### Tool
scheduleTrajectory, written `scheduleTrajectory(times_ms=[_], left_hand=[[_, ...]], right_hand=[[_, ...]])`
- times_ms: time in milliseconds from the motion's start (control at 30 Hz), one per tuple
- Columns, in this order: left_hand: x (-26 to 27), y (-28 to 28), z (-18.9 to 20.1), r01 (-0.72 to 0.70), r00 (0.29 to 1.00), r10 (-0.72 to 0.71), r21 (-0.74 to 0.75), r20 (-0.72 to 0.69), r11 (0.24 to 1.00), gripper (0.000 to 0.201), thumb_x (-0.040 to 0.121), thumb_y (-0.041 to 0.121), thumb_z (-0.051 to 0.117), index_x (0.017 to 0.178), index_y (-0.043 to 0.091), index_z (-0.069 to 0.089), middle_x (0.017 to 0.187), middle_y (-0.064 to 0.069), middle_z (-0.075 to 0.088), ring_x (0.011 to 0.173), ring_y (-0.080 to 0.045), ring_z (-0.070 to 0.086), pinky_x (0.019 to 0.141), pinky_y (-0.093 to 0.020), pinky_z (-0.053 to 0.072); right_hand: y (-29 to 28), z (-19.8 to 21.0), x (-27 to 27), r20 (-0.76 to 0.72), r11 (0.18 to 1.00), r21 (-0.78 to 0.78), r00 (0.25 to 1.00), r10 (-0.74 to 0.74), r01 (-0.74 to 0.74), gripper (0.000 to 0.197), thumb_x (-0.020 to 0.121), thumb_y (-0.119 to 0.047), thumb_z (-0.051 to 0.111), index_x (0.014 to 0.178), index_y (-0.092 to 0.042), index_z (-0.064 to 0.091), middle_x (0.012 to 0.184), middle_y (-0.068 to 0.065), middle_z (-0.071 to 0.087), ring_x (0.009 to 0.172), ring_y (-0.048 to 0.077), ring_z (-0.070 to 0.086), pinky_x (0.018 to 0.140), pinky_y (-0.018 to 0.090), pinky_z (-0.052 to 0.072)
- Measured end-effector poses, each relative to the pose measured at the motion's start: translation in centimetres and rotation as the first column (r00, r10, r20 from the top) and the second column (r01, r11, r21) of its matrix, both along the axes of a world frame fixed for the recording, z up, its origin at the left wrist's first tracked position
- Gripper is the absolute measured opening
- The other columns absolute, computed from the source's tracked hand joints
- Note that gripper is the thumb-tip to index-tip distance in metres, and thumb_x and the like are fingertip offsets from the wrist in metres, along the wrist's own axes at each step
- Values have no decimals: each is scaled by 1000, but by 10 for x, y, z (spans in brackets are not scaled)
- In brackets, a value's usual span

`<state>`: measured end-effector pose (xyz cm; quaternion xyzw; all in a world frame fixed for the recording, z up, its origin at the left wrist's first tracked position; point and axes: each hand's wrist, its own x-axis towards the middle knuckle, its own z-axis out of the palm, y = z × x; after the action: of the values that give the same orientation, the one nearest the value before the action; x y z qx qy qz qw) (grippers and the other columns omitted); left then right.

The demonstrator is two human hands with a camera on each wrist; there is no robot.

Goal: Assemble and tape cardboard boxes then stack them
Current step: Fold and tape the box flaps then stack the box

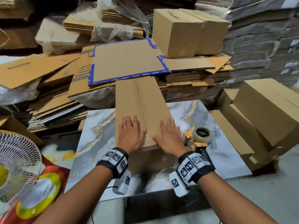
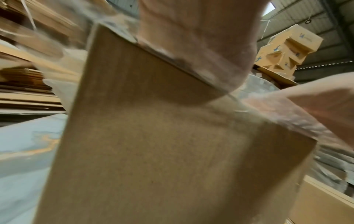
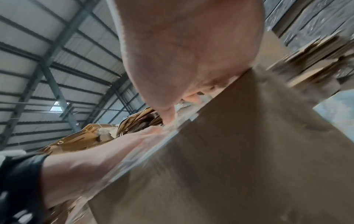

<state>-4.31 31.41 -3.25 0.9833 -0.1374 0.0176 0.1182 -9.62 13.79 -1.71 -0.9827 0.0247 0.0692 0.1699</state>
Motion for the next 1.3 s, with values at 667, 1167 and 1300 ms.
scheduleTrajectory(times_ms=[667,1167,1300], left_hand=[[4,35,-11,-120,992,116,-76,-51,990,83,101,65,25,162,15,0,167,-22,0,155,-36,-6,124,-55,5],[4,35,-8,-110,993,104,-95,-60,989,80,102,61,30,161,13,10,166,-25,4,155,-37,-5,126,-49,8],[3,33,-5,-114,992,109,-74,-65,991,79,102,62,28,161,13,9,166,-25,3,155,-39,-6,125,-49,8]], right_hand=[[-28,-6,-15,-25,946,-174,959,-284,275,66,102,-62,16,160,-39,-5,165,15,-25,149,35,-31,110,78,-9],[-51,-2,-19,-85,946,-48,942,-324,321,60,107,-49,28,161,-40,2,167,15,-17,152,32,-24,115,74,-4],[-19,12,-1,18,983,-63,985,-171,172,68,105,-40,38,162,-23,4,167,17,-15,153,31,-21,119,63,-5]])
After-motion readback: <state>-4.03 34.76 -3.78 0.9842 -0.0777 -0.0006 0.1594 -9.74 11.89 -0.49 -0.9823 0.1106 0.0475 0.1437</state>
